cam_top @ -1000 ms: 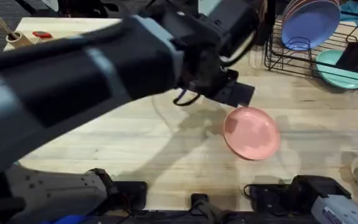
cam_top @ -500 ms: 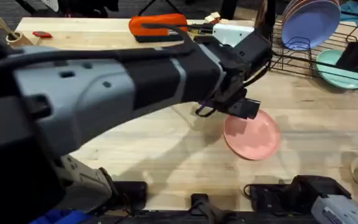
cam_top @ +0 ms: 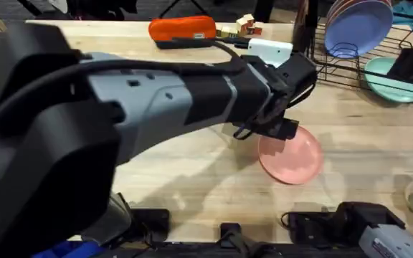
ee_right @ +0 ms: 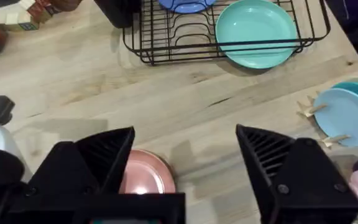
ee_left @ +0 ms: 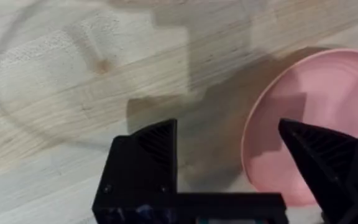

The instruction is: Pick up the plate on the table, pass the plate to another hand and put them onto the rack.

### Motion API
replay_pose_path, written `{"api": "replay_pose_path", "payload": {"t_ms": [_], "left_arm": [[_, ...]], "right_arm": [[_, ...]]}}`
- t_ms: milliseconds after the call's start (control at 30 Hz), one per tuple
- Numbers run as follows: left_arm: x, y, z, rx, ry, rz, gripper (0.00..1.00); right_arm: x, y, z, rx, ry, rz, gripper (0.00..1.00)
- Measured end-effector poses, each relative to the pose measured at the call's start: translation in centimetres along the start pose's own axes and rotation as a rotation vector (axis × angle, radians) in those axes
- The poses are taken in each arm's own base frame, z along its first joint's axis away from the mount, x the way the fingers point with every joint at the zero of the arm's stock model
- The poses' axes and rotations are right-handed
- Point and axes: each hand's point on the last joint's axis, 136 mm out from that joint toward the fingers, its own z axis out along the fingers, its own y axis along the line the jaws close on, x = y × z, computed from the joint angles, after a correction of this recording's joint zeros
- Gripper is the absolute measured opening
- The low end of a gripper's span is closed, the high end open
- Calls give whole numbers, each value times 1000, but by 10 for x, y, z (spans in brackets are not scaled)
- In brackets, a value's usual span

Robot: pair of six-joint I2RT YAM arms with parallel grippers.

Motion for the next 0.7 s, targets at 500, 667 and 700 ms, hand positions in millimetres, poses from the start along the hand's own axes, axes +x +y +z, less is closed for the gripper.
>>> {"api": "replay_pose_path", "payload": {"t_ms": [500, 667, 700], "left_arm": [[9, 1, 25, -78, 20, 32, 994], [8, -1, 26, -66, 17, 28, 598], [9, -3, 26, -61, 19, 26, 510]], "right_arm": [[0, 0, 0, 0, 0, 0, 994], [0, 0, 0, 0, 0, 0, 994], [0, 0, 0, 0, 0, 0, 994]]}}
